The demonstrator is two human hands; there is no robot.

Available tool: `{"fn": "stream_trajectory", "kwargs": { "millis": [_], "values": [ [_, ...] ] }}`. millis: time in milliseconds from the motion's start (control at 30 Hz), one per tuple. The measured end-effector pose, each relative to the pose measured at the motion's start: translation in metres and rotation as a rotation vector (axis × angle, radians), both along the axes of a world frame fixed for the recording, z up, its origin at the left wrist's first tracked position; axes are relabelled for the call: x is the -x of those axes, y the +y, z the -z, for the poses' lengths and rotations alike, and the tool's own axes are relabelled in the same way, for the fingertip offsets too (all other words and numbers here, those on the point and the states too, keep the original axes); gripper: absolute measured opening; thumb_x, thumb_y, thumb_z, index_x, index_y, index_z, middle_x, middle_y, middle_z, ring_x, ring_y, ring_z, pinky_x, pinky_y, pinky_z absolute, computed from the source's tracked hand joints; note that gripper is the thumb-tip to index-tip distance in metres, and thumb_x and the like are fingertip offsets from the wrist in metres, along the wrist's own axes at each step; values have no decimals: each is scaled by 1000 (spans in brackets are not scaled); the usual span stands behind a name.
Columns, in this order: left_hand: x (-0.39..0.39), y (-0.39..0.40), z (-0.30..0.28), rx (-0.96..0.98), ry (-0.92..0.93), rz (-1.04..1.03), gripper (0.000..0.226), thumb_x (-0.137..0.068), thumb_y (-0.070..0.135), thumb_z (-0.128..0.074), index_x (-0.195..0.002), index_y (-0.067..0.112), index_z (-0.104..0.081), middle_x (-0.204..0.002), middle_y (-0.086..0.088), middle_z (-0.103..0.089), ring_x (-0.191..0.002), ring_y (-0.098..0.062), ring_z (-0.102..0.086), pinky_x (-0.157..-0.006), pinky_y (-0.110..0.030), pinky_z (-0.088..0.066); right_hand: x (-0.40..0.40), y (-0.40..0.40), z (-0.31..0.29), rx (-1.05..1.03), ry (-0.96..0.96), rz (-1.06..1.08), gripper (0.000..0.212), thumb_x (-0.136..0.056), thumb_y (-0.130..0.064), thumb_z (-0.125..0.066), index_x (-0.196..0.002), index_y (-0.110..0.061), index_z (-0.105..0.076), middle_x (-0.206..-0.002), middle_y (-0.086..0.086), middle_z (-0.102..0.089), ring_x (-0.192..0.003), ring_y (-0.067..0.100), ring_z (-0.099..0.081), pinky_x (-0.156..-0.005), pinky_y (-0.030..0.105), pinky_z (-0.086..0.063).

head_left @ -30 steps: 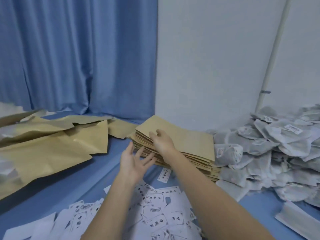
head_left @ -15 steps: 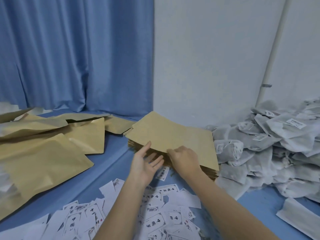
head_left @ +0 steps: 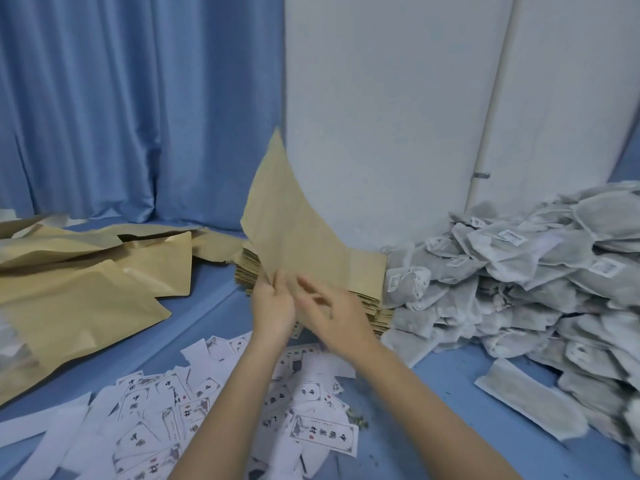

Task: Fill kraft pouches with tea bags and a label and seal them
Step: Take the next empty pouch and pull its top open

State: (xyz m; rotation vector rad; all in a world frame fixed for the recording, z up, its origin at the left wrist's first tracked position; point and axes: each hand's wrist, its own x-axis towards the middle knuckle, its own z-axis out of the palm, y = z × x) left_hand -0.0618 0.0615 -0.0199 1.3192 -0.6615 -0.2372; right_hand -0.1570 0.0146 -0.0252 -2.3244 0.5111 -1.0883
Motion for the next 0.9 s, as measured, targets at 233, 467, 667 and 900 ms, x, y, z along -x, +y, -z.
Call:
{"fn": "stream_trajectory", "kwargs": {
  "millis": [233, 467, 667, 900],
  "values": [
    [34, 31, -19, -77, -907, -194, 101, -69, -30, -42, -143, 37, -26, -151, -5, -35, -118, -28, -53, -85, -20, -39, 54, 15, -80, -968, -670, -404, 60, -67, -64, -52, -103, -18, -68, -106, 3, -71, -98, 18, -66, -89, 36, -52],
    [42, 35, -3, -464, -1196, -220, 96, -74, -24, -48, -149, 30, -20, -151, -22, -26, -124, -41, -39, -103, -50, -35, 90, -6, -65, -934, -753, 51, 14, -89, -12, -60, -79, -9, -68, -83, 7, -71, -72, 17, -68, -63, 30, -56],
    [53, 32, 10, -827, -793, 500, 114, -68, 45, -75, -151, 35, 2, -156, -1, 23, -142, -19, 25, -116, -44, 1, 95, -20, -31, -1097, -670, 148, 6, -86, -6, -63, -83, -1, -65, -79, 11, -70, -63, 17, -67, -51, 25, -56],
    [92, 7, -12, -248, -178, 429, 41, -90, 27, -58, -131, 27, -54, -142, 5, -48, -122, -2, -43, -103, -22, -30, 107, -18, -22, -1120, -534, 80, 10, -88, -3, -57, -83, -1, -65, -70, 9, -69, -63, 20, -67, -60, 31, -59]
  ]
}}
